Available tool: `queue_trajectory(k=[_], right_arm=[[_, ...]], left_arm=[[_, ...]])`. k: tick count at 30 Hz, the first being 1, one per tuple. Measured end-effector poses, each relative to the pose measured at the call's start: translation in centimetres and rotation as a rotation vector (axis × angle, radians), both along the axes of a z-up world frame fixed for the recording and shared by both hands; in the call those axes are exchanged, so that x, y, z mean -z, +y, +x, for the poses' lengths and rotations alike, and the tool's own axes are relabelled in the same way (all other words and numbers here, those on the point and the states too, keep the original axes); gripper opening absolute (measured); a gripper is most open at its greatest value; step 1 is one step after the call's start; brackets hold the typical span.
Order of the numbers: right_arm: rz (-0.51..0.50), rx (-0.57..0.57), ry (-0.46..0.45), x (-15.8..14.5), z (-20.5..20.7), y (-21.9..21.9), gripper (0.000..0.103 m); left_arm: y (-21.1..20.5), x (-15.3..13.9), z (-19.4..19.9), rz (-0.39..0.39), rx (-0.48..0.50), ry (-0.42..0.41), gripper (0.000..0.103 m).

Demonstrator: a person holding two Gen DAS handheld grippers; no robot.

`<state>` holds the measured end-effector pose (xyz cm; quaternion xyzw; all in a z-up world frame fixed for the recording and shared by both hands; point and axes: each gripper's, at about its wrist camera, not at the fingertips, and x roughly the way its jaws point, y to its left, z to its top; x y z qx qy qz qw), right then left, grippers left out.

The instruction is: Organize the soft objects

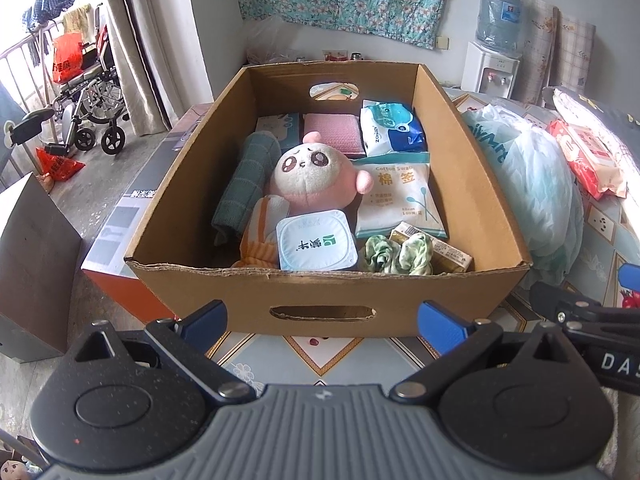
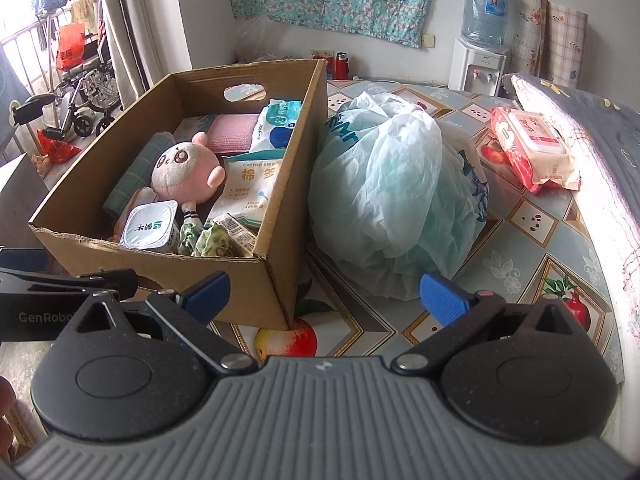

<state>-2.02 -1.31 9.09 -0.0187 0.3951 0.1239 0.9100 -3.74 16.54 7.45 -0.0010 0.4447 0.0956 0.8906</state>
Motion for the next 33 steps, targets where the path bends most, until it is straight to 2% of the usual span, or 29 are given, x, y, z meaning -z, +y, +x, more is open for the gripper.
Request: queue_trajectory(k=[33], right_arm=[[-0.011,-0.01,0.032,0.62,0.59,0.42,0.102]], left_arm=[[0.44,0.66,0.35,-0.017,-0.012,0.035,0.101]])
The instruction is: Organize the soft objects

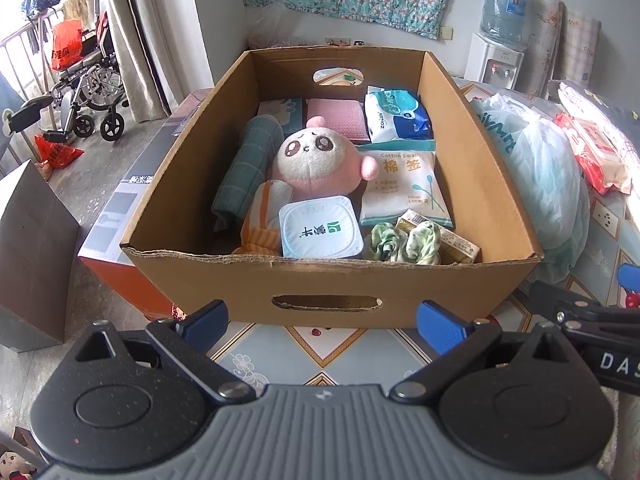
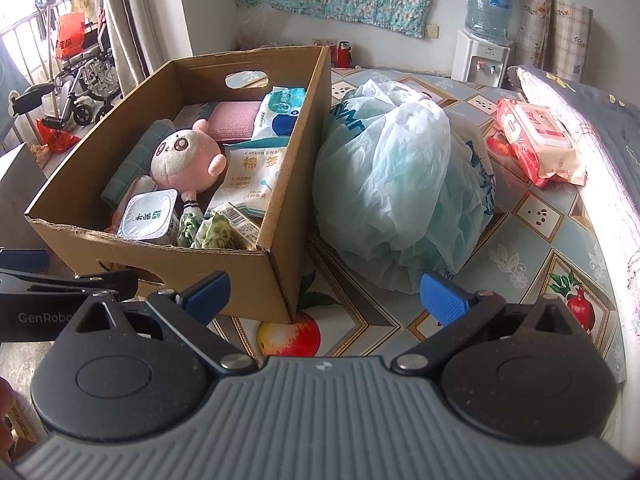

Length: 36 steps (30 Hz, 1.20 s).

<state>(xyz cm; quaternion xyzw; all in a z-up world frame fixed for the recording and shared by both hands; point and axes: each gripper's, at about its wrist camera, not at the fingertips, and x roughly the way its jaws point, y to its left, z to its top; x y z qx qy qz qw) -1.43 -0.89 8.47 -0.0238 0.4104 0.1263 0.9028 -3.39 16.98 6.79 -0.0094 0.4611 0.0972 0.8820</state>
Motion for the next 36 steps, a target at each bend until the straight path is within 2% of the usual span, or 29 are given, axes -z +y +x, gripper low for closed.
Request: queue_trajectory(k=[36], right_arm=[[-0.004,-0.009,-0.003,-0.28,0.18,0.42,0.102]], left_arm=[[0.22,-0.13,0.04,-0.003,-0.009,-0.003,0.101]])
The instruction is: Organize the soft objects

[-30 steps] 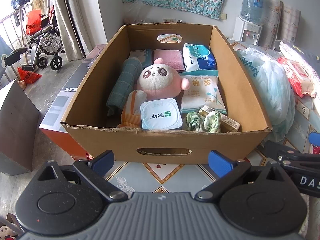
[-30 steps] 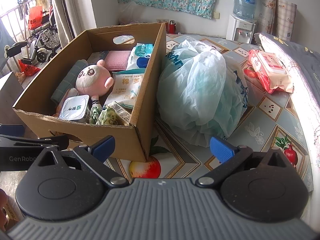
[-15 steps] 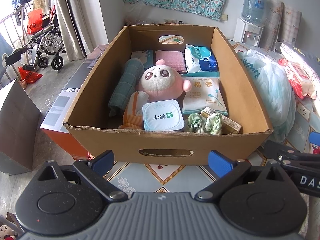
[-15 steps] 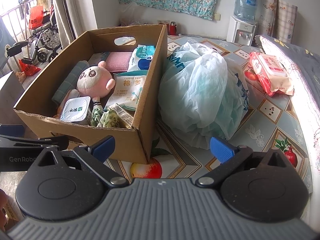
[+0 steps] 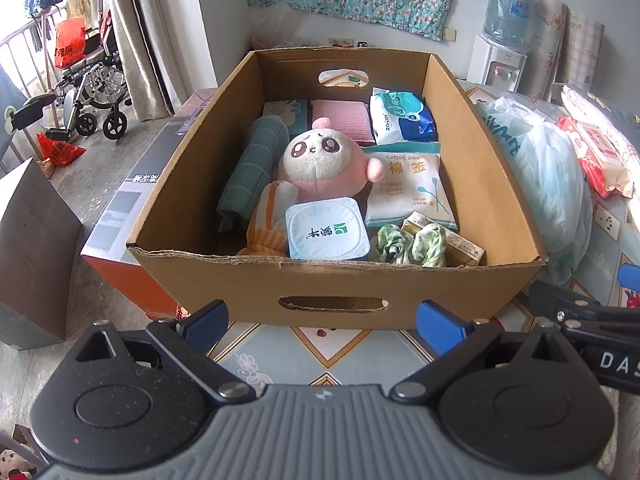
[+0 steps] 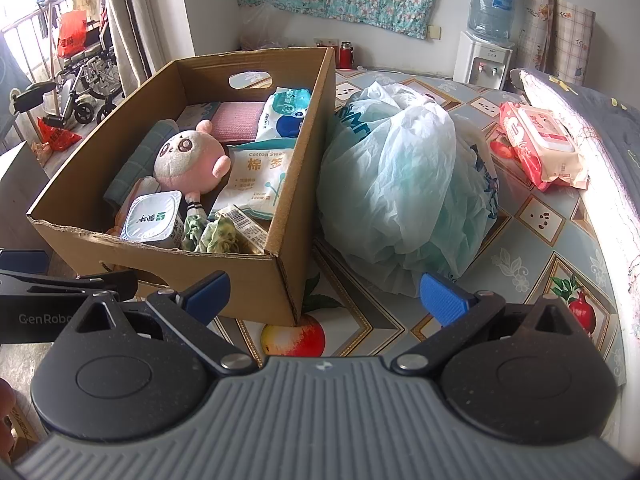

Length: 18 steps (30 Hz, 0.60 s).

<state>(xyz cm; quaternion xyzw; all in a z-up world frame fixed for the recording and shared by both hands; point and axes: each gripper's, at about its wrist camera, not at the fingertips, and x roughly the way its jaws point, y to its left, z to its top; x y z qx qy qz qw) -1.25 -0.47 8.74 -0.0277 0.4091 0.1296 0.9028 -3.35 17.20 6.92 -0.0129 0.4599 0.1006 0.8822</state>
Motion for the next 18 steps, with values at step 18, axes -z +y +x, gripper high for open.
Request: queue_trajectory(k=[18], right_arm=[[0.0,0.001,0.004,0.14,0.01,0.0,0.102]], left_arm=[[0.03,0.04,-0.02,-0.001,-0.002,0.002,0.101]])
